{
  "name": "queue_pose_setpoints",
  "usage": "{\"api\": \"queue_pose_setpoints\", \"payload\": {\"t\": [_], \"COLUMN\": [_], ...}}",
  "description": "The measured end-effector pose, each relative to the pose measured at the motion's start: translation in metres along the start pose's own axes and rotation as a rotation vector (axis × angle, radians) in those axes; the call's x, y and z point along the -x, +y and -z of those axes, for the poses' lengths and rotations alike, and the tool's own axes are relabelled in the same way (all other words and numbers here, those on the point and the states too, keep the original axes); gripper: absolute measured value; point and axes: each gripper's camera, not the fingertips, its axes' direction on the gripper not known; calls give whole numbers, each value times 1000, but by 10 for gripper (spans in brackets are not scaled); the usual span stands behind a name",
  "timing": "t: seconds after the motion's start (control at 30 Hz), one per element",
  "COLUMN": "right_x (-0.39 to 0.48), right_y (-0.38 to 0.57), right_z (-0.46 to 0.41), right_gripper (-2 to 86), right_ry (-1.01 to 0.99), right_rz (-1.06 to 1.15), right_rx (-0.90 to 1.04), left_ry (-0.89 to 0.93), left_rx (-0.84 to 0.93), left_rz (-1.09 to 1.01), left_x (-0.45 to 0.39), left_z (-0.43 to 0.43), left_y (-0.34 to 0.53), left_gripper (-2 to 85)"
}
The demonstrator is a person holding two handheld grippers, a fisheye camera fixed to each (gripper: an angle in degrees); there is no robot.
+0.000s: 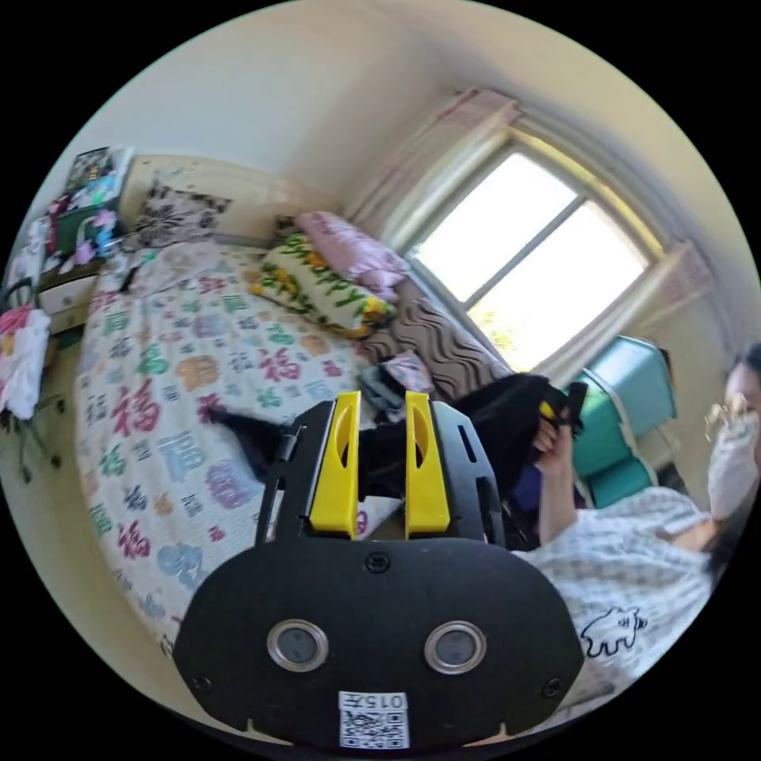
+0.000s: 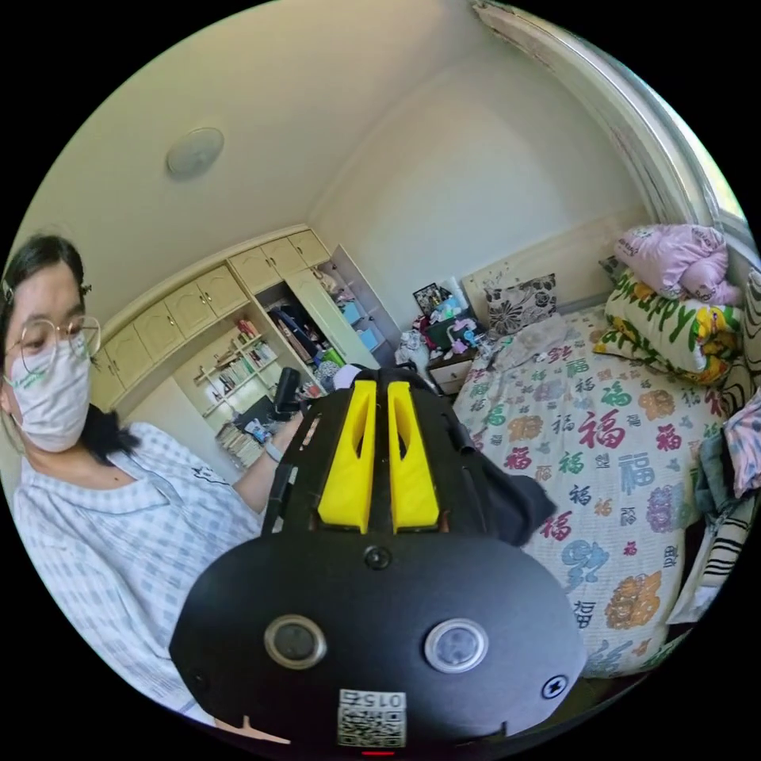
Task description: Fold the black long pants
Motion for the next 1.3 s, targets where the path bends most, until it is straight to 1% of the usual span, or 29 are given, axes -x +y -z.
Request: {"api": "queue_pose_setpoints", "payload": {"t": [0.03,0.1,0.17,0.2,0.27,0.3,0.37,0.43,0.47,0.5,0.57,0.63,0.73,0.83,0.9,0.93,0.97,1.0,1.07,1.1,1.17,1.23,1.3], "right_x": [0,2,4,5,7,8,12,16,17,16,11,4,-2,-6,-7,-7,-7,-8,-10,-14,-24,-45,-58], "right_y": [-4,-10,-15,-18,-22,-25,-31,-37,-37,-39,-40,-44,-53,-64,-71,-76,-78,-84,-93,-99,-107,-117,-124], "right_z": [0,-1,-4,-7,-9,-8,-6,-4,-2,3,14,30,48,58,62,65,66,71,81,90,110,144,169], "right_gripper": [9,9,9,9,10,10,10,10,10,10,10,10,10,10,10,10,11,11,11,11,11,11,12], "right_ry": [-44,-63,-21,-23,-91,-113,-80,-18,-9,5,3,-24,-36,-125,-187,-219,-232,-251,-240,-216,-162,-87,-54], "right_rz": [-8,-16,-27,-28,-41,-55,-61,-67,-72,-92,-137,-175,-200,-205,-202,-199,-195,-181,-155,-141,-126,-140,-147], "right_rx": [1,12,49,87,103,104,121,141,139,125,88,45,21,35,50,60,66,86,114,122,117,96,89], "left_ry": [31,105,138,157,167,165,169,131,106,126,167,139,117,71,12,-9,-81,-72,24,-19,-124,-201,-255], "left_rx": [18,137,219,191,165,187,217,204,193,204,214,173,216,252,282,277,238,199,177,166,142,40,-116], "left_rz": [-23,-90,-87,-58,-44,-35,0,43,97,148,188,185,147,176,227,228,246,284,317,296,249,233,177], "left_x": [-4,-21,-30,-34,-40,-43,-44,-44,-41,-38,-38,-42,-58,-68,-63,-63,-63,-62,-63,-71,-84,-93,-107], "left_z": [-8,-53,-90,-107,-127,-140,-155,-164,-168,-173,-174,-169,-176,-206,-248,-258,-273,-286,-301,-306,-304,-288,-258], "left_y": [2,14,27,36,46,50,56,67,74,80,85,88,92,97,98,98,99,101,102,101,97,89,63], "left_gripper": [102,130,141,146,159,172,182,192,199,202,198,189,182,177,161,152,135,85,32,14,4,-1,-4]}}
